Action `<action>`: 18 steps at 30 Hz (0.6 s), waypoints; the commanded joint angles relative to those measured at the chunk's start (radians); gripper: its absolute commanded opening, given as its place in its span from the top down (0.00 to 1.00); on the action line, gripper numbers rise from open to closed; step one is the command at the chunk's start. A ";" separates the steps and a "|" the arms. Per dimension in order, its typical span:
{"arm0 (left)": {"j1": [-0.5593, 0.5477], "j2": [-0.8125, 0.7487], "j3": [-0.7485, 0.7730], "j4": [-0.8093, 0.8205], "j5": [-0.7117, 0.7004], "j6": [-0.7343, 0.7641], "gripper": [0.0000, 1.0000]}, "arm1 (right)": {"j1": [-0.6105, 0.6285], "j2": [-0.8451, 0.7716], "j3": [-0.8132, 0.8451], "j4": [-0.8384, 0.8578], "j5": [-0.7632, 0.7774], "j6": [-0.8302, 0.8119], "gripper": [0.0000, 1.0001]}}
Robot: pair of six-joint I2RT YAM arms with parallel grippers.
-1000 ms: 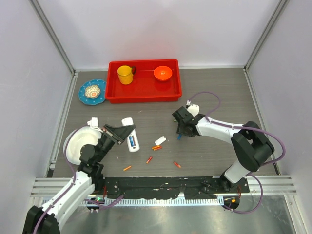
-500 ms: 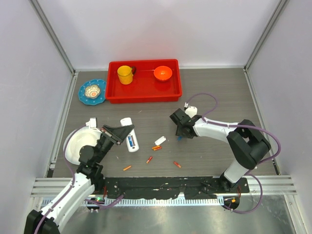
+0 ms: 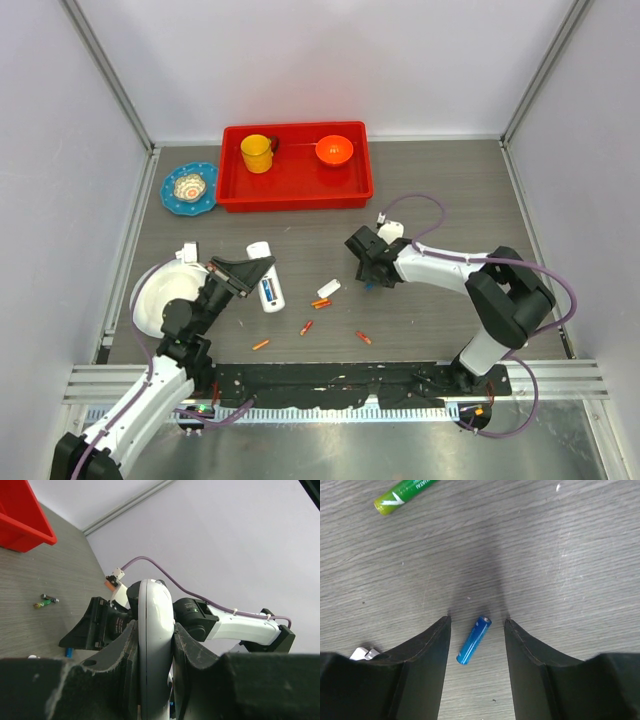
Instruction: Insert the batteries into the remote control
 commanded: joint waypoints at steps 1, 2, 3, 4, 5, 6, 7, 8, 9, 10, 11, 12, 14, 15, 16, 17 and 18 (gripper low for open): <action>-0.004 -0.015 -0.130 0.017 -0.015 -0.004 1.00 | 0.020 -0.053 -0.003 -0.031 0.017 0.085 0.47; -0.005 -0.015 -0.130 0.015 -0.015 -0.004 0.99 | 0.023 -0.053 -0.007 -0.032 0.017 0.094 0.48; -0.004 -0.015 -0.128 0.015 -0.014 -0.005 1.00 | 0.024 -0.052 -0.013 -0.034 0.020 0.095 0.48; -0.004 -0.014 -0.128 0.015 -0.014 -0.005 1.00 | 0.024 -0.052 -0.016 -0.032 0.022 0.102 0.48; -0.005 -0.014 -0.130 0.015 -0.015 -0.005 1.00 | 0.026 -0.052 -0.019 -0.031 0.020 0.106 0.50; -0.005 -0.014 -0.130 0.015 -0.014 -0.005 1.00 | 0.026 -0.052 -0.022 -0.029 0.026 0.109 0.50; -0.004 -0.015 -0.128 0.015 -0.014 -0.005 1.00 | 0.026 -0.046 -0.025 -0.028 0.028 0.111 0.50; -0.005 -0.015 -0.128 0.014 -0.012 -0.005 0.99 | 0.026 -0.046 -0.023 -0.028 0.029 0.109 0.51; -0.004 -0.017 -0.130 0.012 -0.012 -0.007 1.00 | 0.026 -0.041 -0.023 -0.026 0.032 0.109 0.52; -0.004 -0.019 -0.130 0.011 -0.012 -0.005 1.00 | 0.026 -0.035 -0.022 -0.025 0.034 0.111 0.53; -0.005 -0.020 -0.128 0.008 -0.012 -0.005 1.00 | 0.026 -0.030 -0.020 -0.023 0.034 0.109 0.54; -0.005 -0.022 -0.130 0.008 -0.012 -0.005 1.00 | 0.026 -0.024 -0.019 -0.021 0.035 0.105 0.55; -0.005 -0.022 -0.130 0.005 -0.014 -0.005 1.00 | 0.026 -0.010 -0.016 -0.018 0.034 0.102 0.58; -0.007 -0.023 -0.130 0.005 -0.012 -0.005 1.00 | 0.026 -0.007 -0.016 -0.015 0.032 0.099 0.60; -0.005 -0.023 -0.130 0.005 -0.014 -0.005 1.00 | 0.028 -0.004 -0.017 -0.014 0.028 0.097 0.62; -0.007 -0.026 -0.130 0.002 -0.012 -0.005 1.00 | 0.026 -0.001 -0.019 -0.012 0.028 0.097 0.62; -0.005 -0.028 -0.130 0.000 -0.012 -0.005 1.00 | 0.026 0.000 -0.022 -0.009 0.029 0.092 0.64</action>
